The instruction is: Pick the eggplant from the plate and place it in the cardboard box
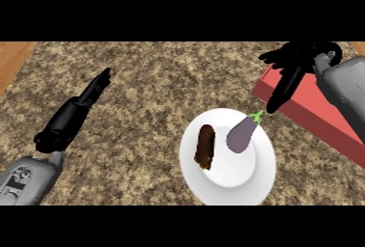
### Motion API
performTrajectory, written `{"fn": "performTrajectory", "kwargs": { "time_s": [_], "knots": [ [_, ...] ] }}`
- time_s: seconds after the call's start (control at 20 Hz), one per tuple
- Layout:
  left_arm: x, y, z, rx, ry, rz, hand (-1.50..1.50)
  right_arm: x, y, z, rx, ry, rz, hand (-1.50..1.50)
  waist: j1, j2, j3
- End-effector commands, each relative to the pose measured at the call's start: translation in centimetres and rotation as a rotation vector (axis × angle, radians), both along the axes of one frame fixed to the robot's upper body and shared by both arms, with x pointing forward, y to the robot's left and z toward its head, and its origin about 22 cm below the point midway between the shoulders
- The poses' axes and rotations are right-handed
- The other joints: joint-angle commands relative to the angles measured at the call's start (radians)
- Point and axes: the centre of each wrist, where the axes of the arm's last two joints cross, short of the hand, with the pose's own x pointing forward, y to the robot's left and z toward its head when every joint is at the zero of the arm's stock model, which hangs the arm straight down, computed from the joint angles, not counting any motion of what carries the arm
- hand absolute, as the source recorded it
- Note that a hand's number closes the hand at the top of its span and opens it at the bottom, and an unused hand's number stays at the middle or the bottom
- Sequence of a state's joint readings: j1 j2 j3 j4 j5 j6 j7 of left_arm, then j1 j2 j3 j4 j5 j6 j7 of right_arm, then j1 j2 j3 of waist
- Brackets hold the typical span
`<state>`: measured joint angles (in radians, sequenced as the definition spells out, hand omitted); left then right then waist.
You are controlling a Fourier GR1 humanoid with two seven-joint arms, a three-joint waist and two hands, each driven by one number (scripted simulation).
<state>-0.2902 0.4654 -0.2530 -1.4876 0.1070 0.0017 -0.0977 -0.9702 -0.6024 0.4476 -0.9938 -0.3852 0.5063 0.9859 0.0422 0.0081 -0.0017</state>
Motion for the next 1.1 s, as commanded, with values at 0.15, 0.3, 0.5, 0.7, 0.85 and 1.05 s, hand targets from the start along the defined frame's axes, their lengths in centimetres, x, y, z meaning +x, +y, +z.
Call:
{"fn": "performTrajectory", "kwargs": {
  "time_s": [0.15, 0.3, 0.5, 0.7, 0.85, 1.05],
  "knots": [
    [-0.5, 0.6, -0.4, -0.013, 0.002, 0.02, 0.0, 2.2, 3.7, -0.5, -0.127, 0.192, 0.008, -1.5, -0.01, -0.005, 0.001],
    [-1.8, 1.8, -0.3, 0.005, 0.021, 0.017, 0.0, 2.2, 6.2, -0.9, -0.133, 0.217, 0.027, -1.5, -0.01, -0.01, 0.001],
    [-0.6, 0.4, -0.2, -0.011, 0.018, 0.028, 0.0, 2.4, 6.7, -2.1, -0.187, 0.224, 0.05, -1.5, -0.027, -0.007, 0.001],
    [-1.5, 1.6, 0.3, -0.008, 0.018, 0.028, 0.0, 2.4, 6.3, -3.9, -0.219, 0.216, 0.033, -1.5, -0.023, -0.009, 0.001],
    [-1.1, 0.7, -0.5, -0.002, -0.006, 0.034, 0.0, 3.0, 7.0, -4.1, -0.221, 0.218, 0.029, -1.5, -0.028, -0.006, 0.001],
    [-1.4, 1.6, -0.3, -0.008, 0.008, 0.028, 0.0, 3.0, 7.0, -4.3, -0.244, 0.248, 0.065, -1.5, -0.032, -0.009, 0.001]
  ]
}}
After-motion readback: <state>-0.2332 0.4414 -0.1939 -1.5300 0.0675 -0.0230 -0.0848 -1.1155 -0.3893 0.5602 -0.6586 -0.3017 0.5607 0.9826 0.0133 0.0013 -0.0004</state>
